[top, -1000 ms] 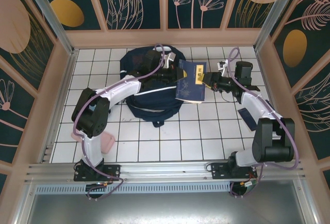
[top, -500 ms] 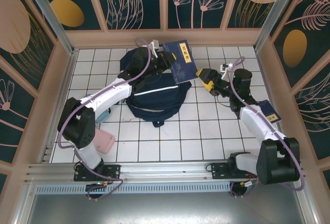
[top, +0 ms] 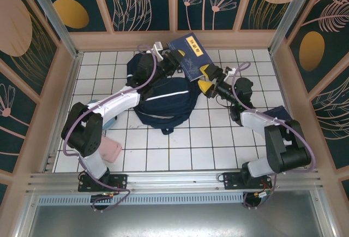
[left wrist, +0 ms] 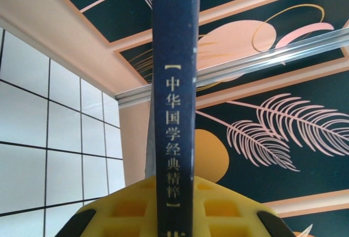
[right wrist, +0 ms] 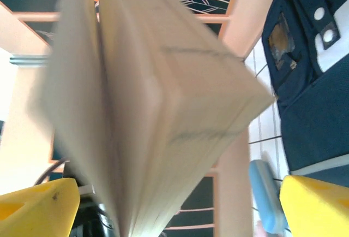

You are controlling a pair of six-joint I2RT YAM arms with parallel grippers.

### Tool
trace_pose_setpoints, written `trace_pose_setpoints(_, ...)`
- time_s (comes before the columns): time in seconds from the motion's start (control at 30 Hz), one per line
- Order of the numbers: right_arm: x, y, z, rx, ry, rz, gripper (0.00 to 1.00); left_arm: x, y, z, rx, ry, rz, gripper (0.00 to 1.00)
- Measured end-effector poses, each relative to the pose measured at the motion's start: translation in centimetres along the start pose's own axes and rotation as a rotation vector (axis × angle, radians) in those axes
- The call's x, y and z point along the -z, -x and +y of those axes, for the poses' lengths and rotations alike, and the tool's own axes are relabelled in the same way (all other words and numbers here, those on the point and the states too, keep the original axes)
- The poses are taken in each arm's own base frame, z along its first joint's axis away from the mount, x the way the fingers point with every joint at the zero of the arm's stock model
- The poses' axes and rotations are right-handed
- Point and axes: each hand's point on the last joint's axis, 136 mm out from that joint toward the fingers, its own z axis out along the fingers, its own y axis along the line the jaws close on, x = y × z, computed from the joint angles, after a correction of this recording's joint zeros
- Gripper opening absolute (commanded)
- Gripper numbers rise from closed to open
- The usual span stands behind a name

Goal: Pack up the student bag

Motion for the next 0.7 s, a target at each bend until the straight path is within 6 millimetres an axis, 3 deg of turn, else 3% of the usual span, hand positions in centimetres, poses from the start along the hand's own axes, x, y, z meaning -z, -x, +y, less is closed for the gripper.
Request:
trace_pose_setpoints(0.37,-0.4,1.0,3.4,-0.03,0.15,-0.052,0.52,0.1,-0.1,0.6,0.047,-0.003,-0.004,0.03)
trace_pose_setpoints(0.6,-0.3,1.4,3.8,-0.026,0.169,-0.08,0.4,0.1,-0.2,0.6,0.065,-0.002,-0.003,0.04)
trace_pose_setpoints(0.7,-0.4,1.6,3.3,-0.013,0.15,-0.096,0.29,-0.1,-0.3,0.9,0.067,0.001,0.001,0.06)
